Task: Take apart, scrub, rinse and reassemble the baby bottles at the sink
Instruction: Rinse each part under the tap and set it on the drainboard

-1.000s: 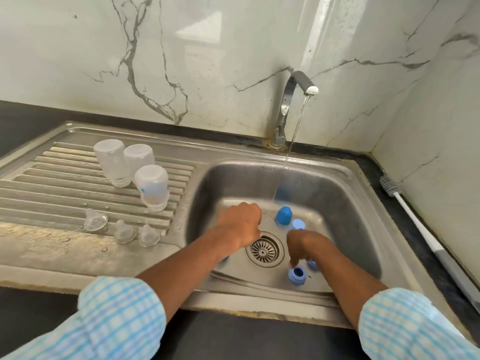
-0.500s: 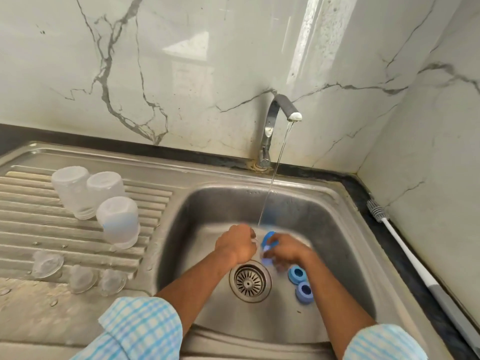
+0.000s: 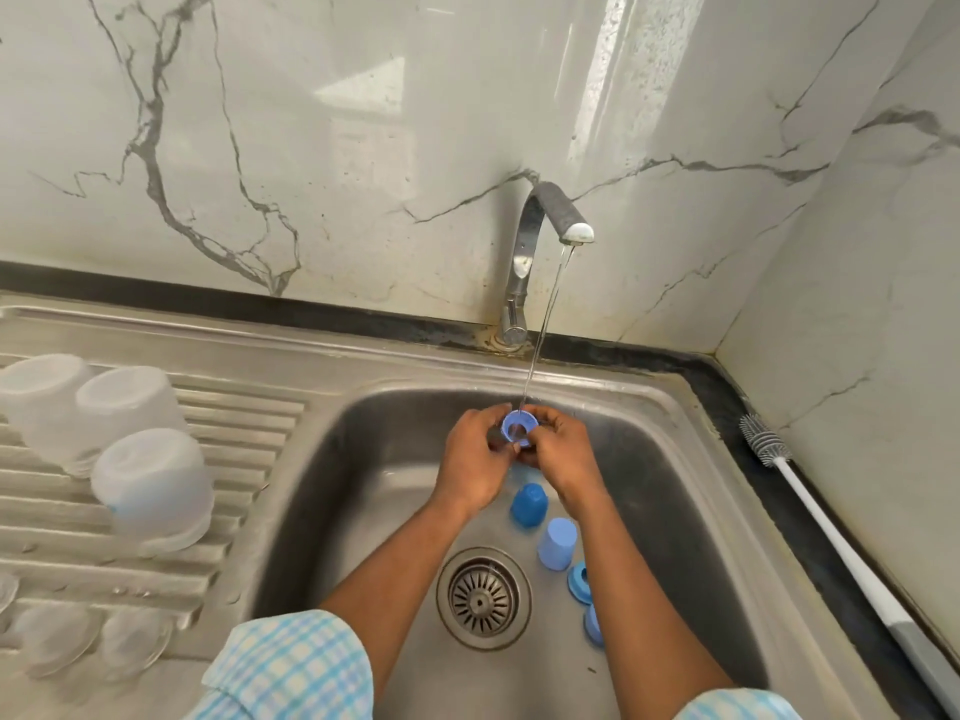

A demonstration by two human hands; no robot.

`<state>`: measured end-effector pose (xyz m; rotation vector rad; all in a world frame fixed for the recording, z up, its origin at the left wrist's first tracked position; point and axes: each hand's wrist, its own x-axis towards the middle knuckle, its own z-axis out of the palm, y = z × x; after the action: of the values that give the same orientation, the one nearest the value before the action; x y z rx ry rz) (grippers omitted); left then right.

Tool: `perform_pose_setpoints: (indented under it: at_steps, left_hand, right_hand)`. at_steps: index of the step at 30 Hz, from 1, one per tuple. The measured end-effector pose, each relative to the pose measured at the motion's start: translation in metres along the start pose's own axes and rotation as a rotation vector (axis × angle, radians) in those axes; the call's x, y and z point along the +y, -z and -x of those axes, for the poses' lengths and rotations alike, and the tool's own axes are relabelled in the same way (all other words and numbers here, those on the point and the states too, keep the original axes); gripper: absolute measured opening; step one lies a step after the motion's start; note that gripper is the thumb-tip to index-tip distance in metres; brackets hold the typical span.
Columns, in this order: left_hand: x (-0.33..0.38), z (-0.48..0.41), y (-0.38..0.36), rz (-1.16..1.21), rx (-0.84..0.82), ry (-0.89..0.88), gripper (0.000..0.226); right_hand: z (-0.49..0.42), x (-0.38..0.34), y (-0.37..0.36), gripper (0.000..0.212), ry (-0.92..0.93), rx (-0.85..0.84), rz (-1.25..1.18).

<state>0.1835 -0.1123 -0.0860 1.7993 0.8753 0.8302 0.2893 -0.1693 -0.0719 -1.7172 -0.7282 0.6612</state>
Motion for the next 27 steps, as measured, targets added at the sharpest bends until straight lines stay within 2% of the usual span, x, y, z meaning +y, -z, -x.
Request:
perform_pose_setpoints:
  at_steps: [2, 6, 12, 16, 19, 22, 27]
  left_hand:
    - [-0.001, -0.001, 0.001, 0.032, -0.003, -0.01, 0.058]
    - [-0.005, -0.001, 0.001, 0.073, -0.091, -0.104, 0.053]
    - [-0.013, 0.002, 0.005, -0.079, -0.141, -0.234, 0.052]
    - [-0.011, 0.003, 0.011, -0.125, -0.136, -0.331, 0.057]
    - [-0.01, 0.003, 0.015, -0.135, -0.113, -0.348, 0.058]
    - [-0.012, 0.004, 0.017, -0.135, -0.101, -0.34, 0.059]
    - [-0.009, 0.007, 0.017, -0.079, -0.143, -0.344, 0.054]
  right_hand:
    - [0.0, -0.006, 0.0, 0.026, 0.044, 0.021, 0.028]
    - [-0.001, -0.006, -0.005, 0.02, 0.097, 0.065, 0.137]
    - [-0.003, -0.009, 0.002, 0.023, 0.09, 0.007, 0.353]
    - [-0.001, -0.013, -0.001, 0.014, 0.161, 0.135, 0.492]
    - [0.002, -0.018, 0.001, 0.009, 0.177, 0.075, 0.494]
    - [0.007, -0.022, 0.001, 0.02, 0.194, 0.006, 0.548]
    - [0.004, -0.022, 0.002, 0.005, 0.186, 0.103, 0.569]
